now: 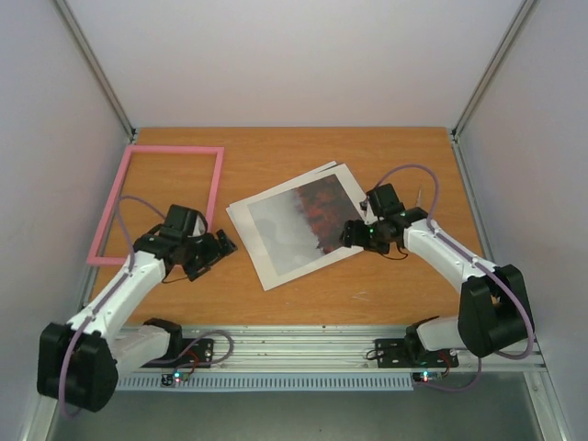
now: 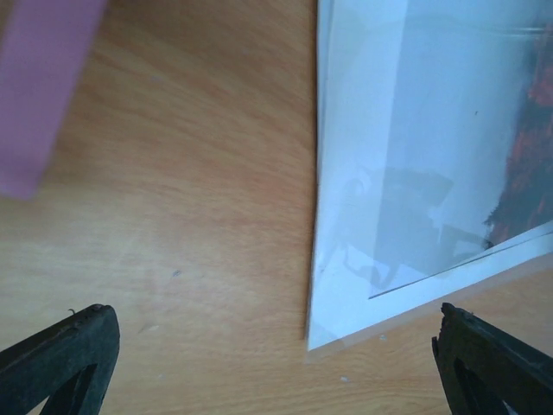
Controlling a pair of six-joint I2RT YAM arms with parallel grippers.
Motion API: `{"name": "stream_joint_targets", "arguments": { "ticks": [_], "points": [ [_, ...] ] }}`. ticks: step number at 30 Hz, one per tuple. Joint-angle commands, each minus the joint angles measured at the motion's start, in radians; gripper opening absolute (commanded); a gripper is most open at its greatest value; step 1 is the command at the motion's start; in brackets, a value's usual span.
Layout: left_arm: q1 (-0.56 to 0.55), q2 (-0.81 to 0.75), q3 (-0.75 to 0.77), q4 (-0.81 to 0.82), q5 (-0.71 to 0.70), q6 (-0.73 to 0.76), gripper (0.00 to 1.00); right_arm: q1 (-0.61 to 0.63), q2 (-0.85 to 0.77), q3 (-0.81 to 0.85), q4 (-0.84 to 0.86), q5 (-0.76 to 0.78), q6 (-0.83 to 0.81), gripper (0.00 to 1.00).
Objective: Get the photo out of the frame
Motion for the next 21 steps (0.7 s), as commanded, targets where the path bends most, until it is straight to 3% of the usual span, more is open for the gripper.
{"name": "stream_joint_targets", "arguments": {
  "ticks": [1, 10, 21],
  "points": [
    [-0.041, 0.121, 0.003, 0.229, 0.094, -0.071, 0.99, 0.031, 0.009, -0.012, 0.046, 0.013, 0.028, 0.81],
    [-0.095, 0.429, 0.126, 0.344, 0.119, -0.067, 0.99, 0.071, 0.004, -0.024, 0.052, 0.024, 0.061, 0.81],
    [-0.097, 0.664, 0.246, 0.351, 0.089, -0.039, 0.99, 0.079, -0.019, -0.042, 0.048, 0.026, 0.049, 0.8]
  ]
}}
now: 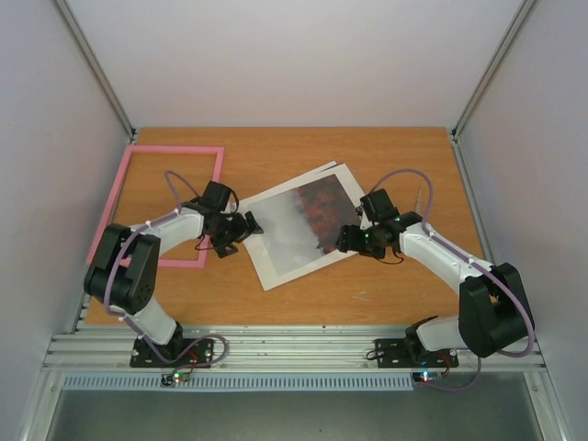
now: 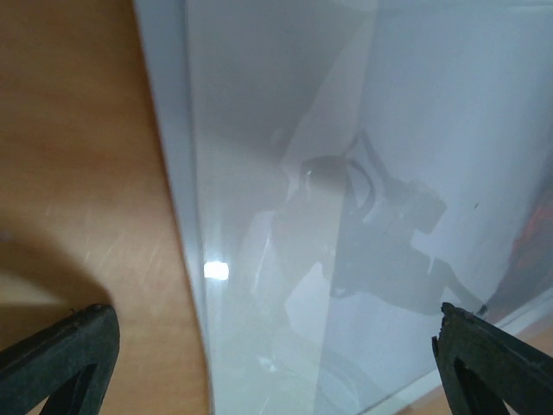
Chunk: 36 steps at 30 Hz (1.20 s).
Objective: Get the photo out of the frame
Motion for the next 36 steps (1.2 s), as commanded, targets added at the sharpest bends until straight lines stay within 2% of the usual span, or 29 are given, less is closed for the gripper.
{"name": "stream_joint_targets", "arguments": {
  "ticks": [1, 16, 21, 27, 36],
  "points": [
    [-0.005, 0.075, 0.049, 0.041, 0.012, 0.022, 0.99, 0.01, -0.025, -0.004, 0.005, 0.015, -0.004, 0.8],
    [-0.146, 0.216, 0.17, 0.065, 0.049, 0.032, 0.99, 0.057, -0.028, 0.017, 0.009, 0.006, -0.095, 0.79],
    [-0.196, 0.272, 0.241, 0.076, 0.067, 0.028, 0.99, 0.109, -0.036, 0.018, 0.016, 0.022, -0.143, 0.79],
    [-0.215, 0.296, 0.256, 0.137, 0.113, -0.013, 0.99, 0.206, -0.024, 0.023, 0.008, 0.087, -0.205, 0.79],
    [-0.157, 0.153, 0.107, 0.186, 0.117, -0.067, 0.99, 0.448, 0.074, 0.102, -0.047, 0.311, -0.301, 0.82]
  ]
}}
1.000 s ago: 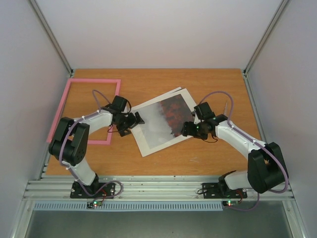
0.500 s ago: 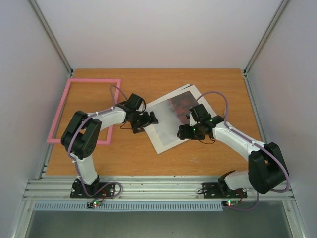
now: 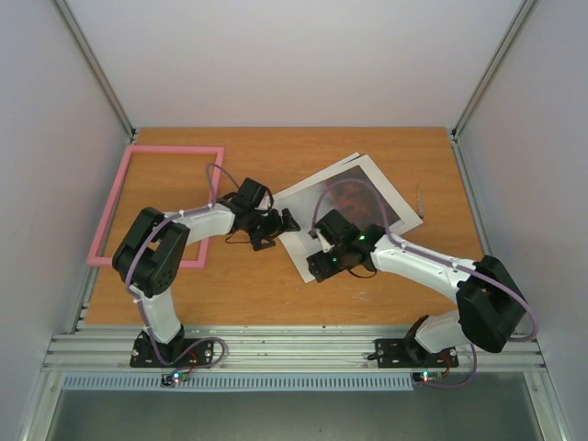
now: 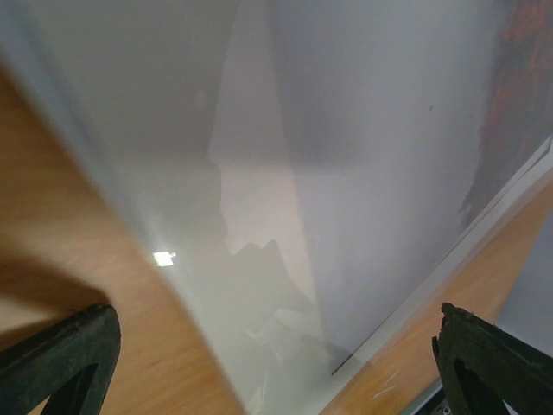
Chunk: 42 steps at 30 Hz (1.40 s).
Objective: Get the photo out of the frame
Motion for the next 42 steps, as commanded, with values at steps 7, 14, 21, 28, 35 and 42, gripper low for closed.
{"name": "stream_joint_targets", "arguments": {
  "ticks": [7, 14, 21, 28, 35, 42],
  "points": [
    [0.129, -0.222, -0.202, -0.029, -0.007, -0.04, 1.0, 0.263, 0.19, 0.164, -0.075, 0.278, -0.122, 0.82],
    [0.193, -0.381, -0.286, -0.115, -0.057, -0.033, 0.99, 0.324, 0.286, 0.208, -0.101, 0.367, -0.153, 0.82],
    [0.234, -0.458, -0.311, -0.188, -0.084, -0.019, 0.99, 0.35, 0.369, 0.247, -0.128, 0.436, -0.164, 0.81],
    [0.235, -0.468, -0.31, -0.208, -0.087, 0.002, 0.99, 0.355, 0.412, 0.268, -0.147, 0.525, -0.152, 0.81],
    [0.235, -0.454, -0.304, -0.211, -0.074, 0.016, 0.99, 0.355, 0.414, 0.283, -0.174, 0.616, -0.148, 0.8],
    [0.234, -0.44, -0.298, -0.213, -0.064, 0.023, 0.99, 0.352, 0.4, 0.303, -0.194, 0.646, -0.16, 0.8]
  ]
}}
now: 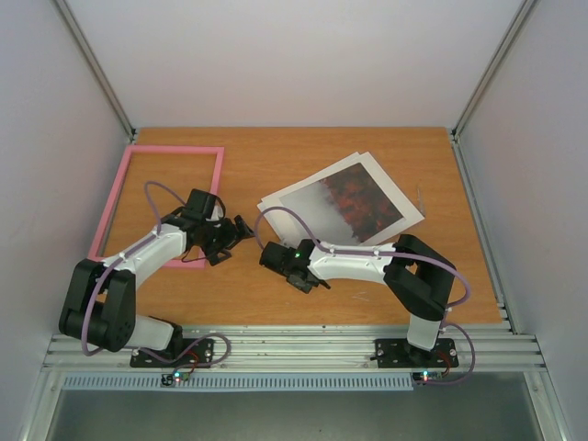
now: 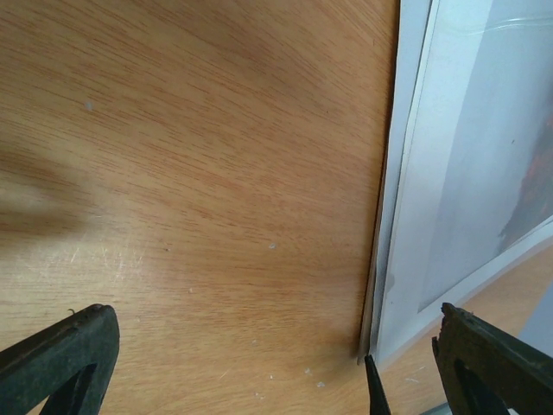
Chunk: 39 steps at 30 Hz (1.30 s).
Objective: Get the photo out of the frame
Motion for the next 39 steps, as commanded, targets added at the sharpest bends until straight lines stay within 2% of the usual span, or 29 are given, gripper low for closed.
{"name": "stream_joint_targets", "arguments": {
  "ticks": [1, 11, 31, 35, 39],
  "points": [
    [0.003, 0.007, 0.002, -0.004, 0.014, 0.026, 0.99, 0.004, -0.02, 0.034, -0.029, 0.07, -0.01, 0.8],
    [0.002, 0.005, -0.001, -0.007, 0.029, 0.033, 0.99, -0.033, -0.04, 0.011, -0.036, 0.092, 0.006, 0.8],
    [0.001, 0.011, -0.003, -0.006, 0.07, 0.042, 0.99, -0.212, -0.092, -0.023, -0.009, -0.039, 0.07, 0.79],
    [-0.001, 0.018, 0.003, -0.003, 0.078, 0.038, 0.99, -0.212, -0.135, -0.022, -0.028, -0.12, 0.061, 0.78],
    [-0.008, 0.03, 0.011, 0.006, 0.083, 0.032, 0.99, -0.213, -0.202, -0.034, -0.026, -0.299, 0.033, 0.75]
  ]
}}
